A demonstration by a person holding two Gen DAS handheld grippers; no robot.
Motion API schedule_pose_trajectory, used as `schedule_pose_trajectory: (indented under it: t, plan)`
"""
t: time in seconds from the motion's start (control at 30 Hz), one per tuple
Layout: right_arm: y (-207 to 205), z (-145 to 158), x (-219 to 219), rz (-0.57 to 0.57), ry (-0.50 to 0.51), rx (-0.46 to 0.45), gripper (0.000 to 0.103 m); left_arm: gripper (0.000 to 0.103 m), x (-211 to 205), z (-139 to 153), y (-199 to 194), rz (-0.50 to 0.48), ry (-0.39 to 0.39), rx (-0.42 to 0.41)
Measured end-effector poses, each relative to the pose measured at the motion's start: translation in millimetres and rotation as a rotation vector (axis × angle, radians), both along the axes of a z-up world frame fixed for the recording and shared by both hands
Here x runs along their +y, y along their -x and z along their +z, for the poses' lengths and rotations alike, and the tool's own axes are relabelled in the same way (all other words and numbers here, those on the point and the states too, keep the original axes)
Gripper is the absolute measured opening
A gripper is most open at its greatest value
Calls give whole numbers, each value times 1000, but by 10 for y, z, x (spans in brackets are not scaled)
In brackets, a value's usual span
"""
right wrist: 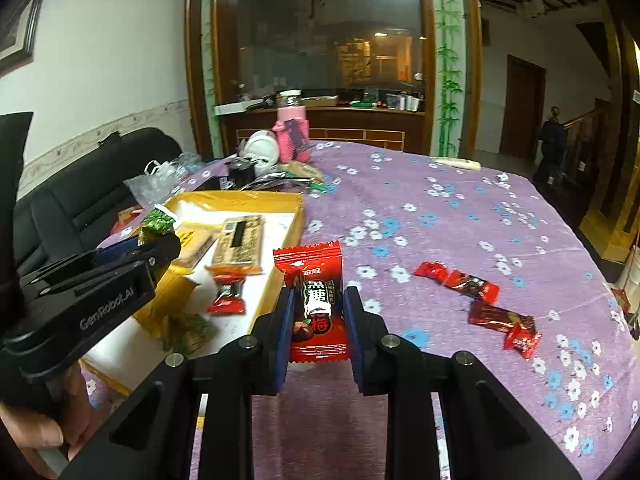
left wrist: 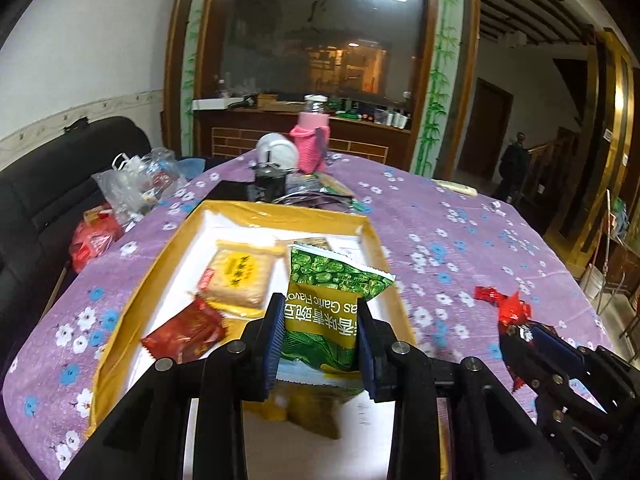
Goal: Organize snacks
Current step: 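Carry the green pack and red candies over the white box, then lower the green pack into the box while right drops its red candies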
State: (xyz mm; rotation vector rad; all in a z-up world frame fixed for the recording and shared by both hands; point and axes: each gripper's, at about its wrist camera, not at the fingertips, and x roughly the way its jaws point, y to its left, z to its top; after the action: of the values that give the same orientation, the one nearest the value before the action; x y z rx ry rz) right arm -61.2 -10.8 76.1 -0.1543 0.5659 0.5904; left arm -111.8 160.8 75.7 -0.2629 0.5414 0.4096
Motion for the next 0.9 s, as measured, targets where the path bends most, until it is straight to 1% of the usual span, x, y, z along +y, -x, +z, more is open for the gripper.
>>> schedule_pose_trajectory:
  t: [0.47, 0.9]
  plan:
    - [123, -24, 286, 70, 24, 12, 24, 34, 314, -195, 147, 63, 50, 29]
    - [218, -98, 587, 130, 54, 10, 24, 34, 460, -315, 251, 86, 61, 56]
